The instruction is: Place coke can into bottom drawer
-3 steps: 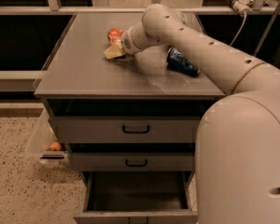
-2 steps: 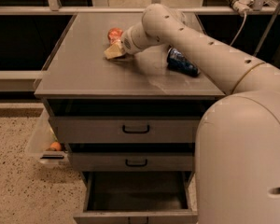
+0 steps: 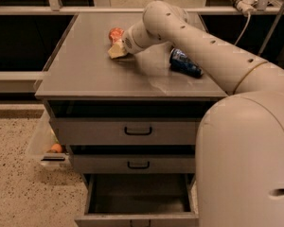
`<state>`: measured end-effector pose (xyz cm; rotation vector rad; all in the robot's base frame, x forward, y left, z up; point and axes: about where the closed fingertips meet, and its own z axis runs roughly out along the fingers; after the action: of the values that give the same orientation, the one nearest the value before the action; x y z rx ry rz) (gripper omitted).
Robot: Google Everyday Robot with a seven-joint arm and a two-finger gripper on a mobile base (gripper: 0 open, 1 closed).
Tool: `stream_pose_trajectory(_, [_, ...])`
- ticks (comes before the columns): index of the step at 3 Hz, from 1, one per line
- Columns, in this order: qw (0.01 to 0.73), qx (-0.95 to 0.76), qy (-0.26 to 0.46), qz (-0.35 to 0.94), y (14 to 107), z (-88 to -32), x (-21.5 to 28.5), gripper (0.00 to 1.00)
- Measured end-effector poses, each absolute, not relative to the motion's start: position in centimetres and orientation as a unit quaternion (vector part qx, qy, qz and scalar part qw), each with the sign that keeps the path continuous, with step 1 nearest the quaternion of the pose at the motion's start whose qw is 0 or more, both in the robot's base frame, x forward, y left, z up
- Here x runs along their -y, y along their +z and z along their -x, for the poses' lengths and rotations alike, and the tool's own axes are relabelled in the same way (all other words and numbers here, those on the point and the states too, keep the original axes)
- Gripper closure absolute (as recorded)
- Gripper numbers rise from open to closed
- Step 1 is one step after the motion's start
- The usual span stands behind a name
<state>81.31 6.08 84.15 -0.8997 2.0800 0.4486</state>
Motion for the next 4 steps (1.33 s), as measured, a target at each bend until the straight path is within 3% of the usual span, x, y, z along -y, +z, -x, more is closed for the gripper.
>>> stream_pose_trajectory(1, [0.386,-0.825,0.191,0.367,85.3,-80.1,-5.2,1.00])
stream_pose_trajectory(3, [0.339,-0.819,0.244,0.393,95.7,-72.5,0.1,1.00])
stream_pose_trajectory(4, [0.301,-0.825,0.249,0.409,94.3,-70.9,0.0,1.00])
